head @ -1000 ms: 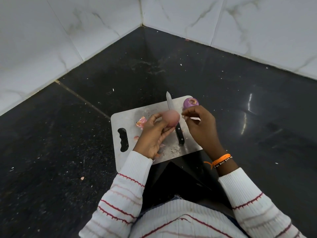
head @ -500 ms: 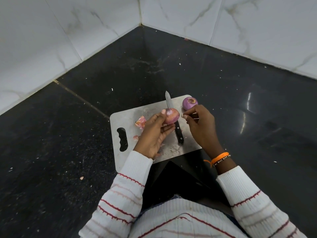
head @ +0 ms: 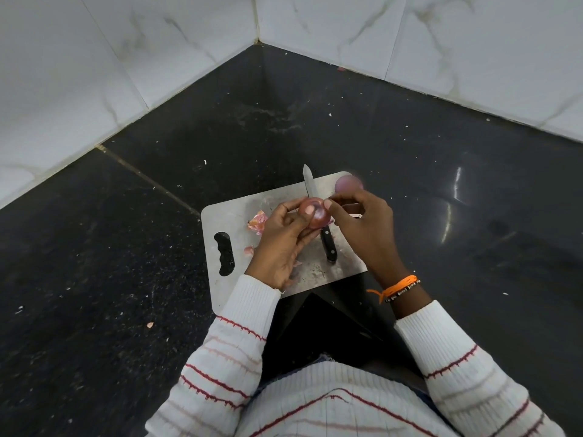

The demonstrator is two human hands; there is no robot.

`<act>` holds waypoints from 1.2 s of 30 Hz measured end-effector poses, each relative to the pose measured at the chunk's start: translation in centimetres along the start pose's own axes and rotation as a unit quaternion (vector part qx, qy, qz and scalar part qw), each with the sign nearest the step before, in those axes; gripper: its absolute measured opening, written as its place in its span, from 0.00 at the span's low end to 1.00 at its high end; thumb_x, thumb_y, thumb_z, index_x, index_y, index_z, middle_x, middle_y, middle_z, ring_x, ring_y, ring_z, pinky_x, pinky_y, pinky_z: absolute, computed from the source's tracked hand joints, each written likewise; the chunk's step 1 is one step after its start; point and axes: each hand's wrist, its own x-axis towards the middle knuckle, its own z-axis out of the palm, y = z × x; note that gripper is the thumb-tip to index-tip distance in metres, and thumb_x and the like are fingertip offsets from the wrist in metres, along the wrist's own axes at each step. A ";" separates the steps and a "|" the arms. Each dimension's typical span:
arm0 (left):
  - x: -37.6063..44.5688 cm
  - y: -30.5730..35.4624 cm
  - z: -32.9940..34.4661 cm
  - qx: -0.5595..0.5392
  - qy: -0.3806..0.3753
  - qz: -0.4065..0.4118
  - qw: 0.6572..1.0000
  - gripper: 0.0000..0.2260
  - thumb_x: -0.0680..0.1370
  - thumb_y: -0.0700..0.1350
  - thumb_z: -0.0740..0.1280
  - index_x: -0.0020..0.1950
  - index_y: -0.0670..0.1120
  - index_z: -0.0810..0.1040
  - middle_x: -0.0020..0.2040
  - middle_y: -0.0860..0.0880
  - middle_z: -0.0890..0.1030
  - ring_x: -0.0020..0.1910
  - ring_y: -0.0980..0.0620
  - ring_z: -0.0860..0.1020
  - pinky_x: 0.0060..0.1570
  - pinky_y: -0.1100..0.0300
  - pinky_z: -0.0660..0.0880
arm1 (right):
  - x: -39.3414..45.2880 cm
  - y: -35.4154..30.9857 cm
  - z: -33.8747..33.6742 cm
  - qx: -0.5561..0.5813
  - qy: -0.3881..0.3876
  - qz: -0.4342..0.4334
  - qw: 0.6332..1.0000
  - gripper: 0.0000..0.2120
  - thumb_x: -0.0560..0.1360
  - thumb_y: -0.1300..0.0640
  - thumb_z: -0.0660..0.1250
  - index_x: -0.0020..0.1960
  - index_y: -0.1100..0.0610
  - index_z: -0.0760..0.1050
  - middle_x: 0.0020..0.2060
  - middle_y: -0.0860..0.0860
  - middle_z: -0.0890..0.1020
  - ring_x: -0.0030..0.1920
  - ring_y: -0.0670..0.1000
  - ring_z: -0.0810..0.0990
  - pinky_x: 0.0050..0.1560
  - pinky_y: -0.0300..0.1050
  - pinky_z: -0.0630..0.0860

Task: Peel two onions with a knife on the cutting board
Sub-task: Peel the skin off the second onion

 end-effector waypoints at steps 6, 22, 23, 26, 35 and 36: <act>0.0 0.0 0.0 0.013 0.002 0.017 1.000 0.16 0.74 0.42 0.69 0.62 0.44 0.74 0.59 0.43 0.80 0.56 0.48 0.80 0.57 0.55 0.78 | 0.0 0.0 -0.1 0.013 0.001 0.010 1.000 0.03 0.70 0.59 0.73 0.43 0.55 0.81 0.36 0.44 0.81 0.36 0.38 0.80 0.39 0.27 0.74; 0.1 -0.2 -0.1 0.027 -0.002 0.022 0.999 0.18 0.73 0.43 0.70 0.62 0.44 0.74 0.60 0.43 0.79 0.56 0.46 0.80 0.53 0.57 0.80 | -0.1 0.4 -0.5 0.039 0.002 0.016 0.999 0.04 0.73 0.61 0.70 0.46 0.59 0.82 0.38 0.52 0.83 0.40 0.50 0.83 0.46 0.46 0.81; 0.1 -0.2 -0.1 0.028 -0.001 0.022 0.999 0.18 0.73 0.42 0.70 0.62 0.44 0.74 0.60 0.43 0.79 0.56 0.47 0.81 0.52 0.57 0.80 | -0.2 0.2 -0.5 0.028 0.000 0.007 1.000 0.03 0.72 0.61 0.71 0.45 0.58 0.82 0.38 0.50 0.83 0.40 0.48 0.82 0.45 0.42 0.80; -0.1 -0.4 0.0 0.025 -0.007 0.028 0.999 0.18 0.73 0.42 0.70 0.61 0.43 0.74 0.59 0.42 0.79 0.54 0.48 0.82 0.51 0.59 0.80 | -0.5 0.1 -0.4 0.008 0.017 -0.016 1.000 0.02 0.70 0.61 0.72 0.43 0.56 0.82 0.35 0.44 0.80 0.37 0.42 0.80 0.42 0.32 0.77; 0.0 -0.8 0.2 0.027 -0.015 0.017 0.999 0.15 0.77 0.42 0.67 0.62 0.41 0.73 0.56 0.43 0.80 0.52 0.50 0.82 0.51 0.59 0.80 | -0.4 0.8 -0.1 -0.088 0.023 -0.061 0.994 0.02 0.74 0.63 0.67 0.46 0.61 0.78 0.43 0.49 0.75 0.41 0.46 0.76 0.43 0.32 0.73; 0.0 -0.8 0.2 0.020 -0.019 0.020 0.999 0.13 0.77 0.42 0.66 0.61 0.41 0.74 0.55 0.44 0.80 0.52 0.51 0.82 0.51 0.60 0.80 | -0.2 1.1 -0.1 -0.094 0.028 -0.056 0.994 0.02 0.74 0.63 0.66 0.46 0.61 0.77 0.44 0.49 0.74 0.42 0.49 0.77 0.45 0.39 0.76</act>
